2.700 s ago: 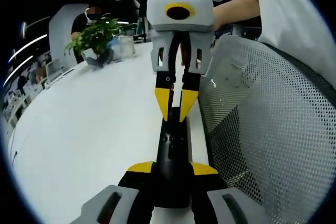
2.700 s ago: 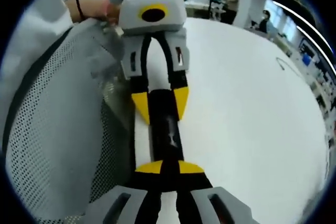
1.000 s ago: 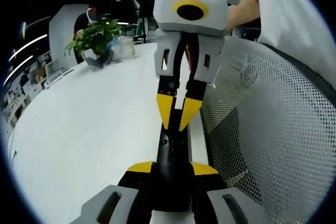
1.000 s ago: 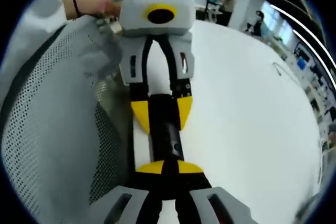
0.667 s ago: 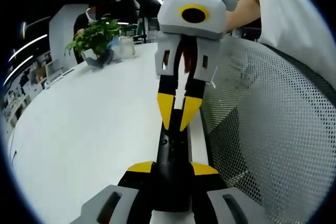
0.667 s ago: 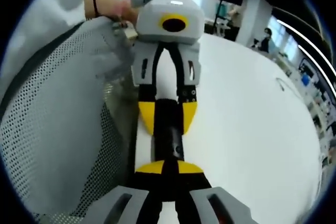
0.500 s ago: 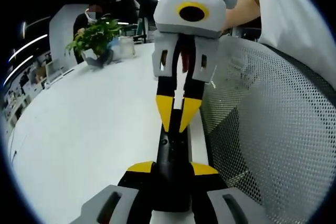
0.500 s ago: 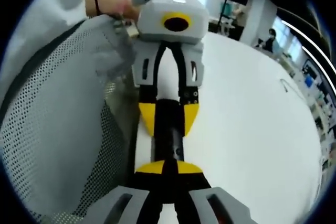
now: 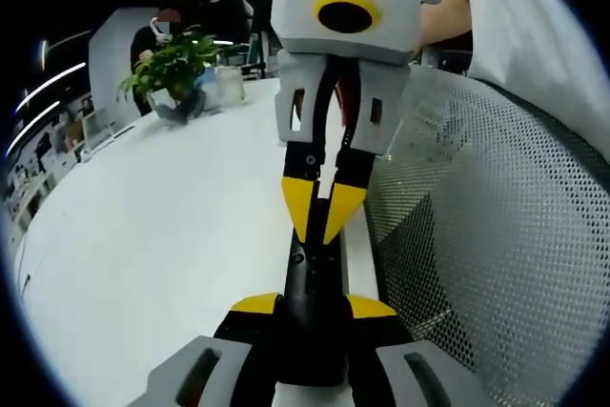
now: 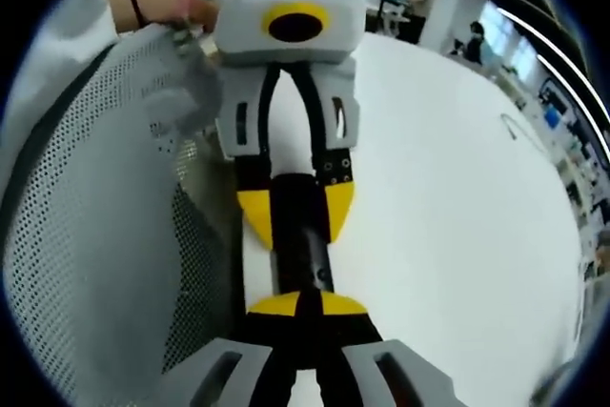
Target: Press the specified remote control buttons in sequence, fully releasing each button before pressing the next.
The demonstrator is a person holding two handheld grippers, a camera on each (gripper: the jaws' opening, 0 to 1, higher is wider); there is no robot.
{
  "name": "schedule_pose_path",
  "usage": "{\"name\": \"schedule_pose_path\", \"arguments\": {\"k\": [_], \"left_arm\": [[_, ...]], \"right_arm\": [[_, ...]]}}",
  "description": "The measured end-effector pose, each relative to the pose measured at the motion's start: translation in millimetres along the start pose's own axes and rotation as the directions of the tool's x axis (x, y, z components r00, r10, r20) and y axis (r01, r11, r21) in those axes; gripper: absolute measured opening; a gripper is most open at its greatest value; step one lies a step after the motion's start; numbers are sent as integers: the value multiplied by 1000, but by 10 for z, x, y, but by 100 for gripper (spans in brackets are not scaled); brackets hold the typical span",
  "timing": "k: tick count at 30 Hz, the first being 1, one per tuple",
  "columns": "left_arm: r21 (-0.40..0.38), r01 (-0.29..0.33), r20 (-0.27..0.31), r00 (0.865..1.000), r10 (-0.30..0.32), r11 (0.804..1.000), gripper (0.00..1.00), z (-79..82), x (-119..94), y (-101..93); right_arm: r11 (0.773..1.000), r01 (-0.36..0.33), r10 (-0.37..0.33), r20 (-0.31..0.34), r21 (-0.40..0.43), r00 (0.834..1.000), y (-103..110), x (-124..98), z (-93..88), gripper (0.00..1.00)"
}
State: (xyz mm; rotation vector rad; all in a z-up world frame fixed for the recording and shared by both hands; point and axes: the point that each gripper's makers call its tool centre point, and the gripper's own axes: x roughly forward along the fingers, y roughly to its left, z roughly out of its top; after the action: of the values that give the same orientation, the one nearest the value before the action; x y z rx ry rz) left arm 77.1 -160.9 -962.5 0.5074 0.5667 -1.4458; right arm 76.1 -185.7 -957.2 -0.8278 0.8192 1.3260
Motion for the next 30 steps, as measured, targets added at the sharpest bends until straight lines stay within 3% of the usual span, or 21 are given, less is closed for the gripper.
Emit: {"name": "schedule_pose_path", "arguments": {"k": [4,10,19,30], "left_arm": [[1,-1,0,1000,1,1000,25,1,0,0],[0,-4,-3,1000,4,1000,25,1,1,-1],[0,-5,-4,1000,5,1000,25,3,-1,-6],[0,-4,-3,1000,4,1000,25,7,-2,-8]], "right_arm": [[998,7,-5,45,-60,999,13,-6,7,2],[999,14,-12,65,-29,998,7,-16,20,2],[998,12,-9,45,-66,999,34,-8,47,0],[999,-39,39,11,4,999,37,11,55,0]]}}
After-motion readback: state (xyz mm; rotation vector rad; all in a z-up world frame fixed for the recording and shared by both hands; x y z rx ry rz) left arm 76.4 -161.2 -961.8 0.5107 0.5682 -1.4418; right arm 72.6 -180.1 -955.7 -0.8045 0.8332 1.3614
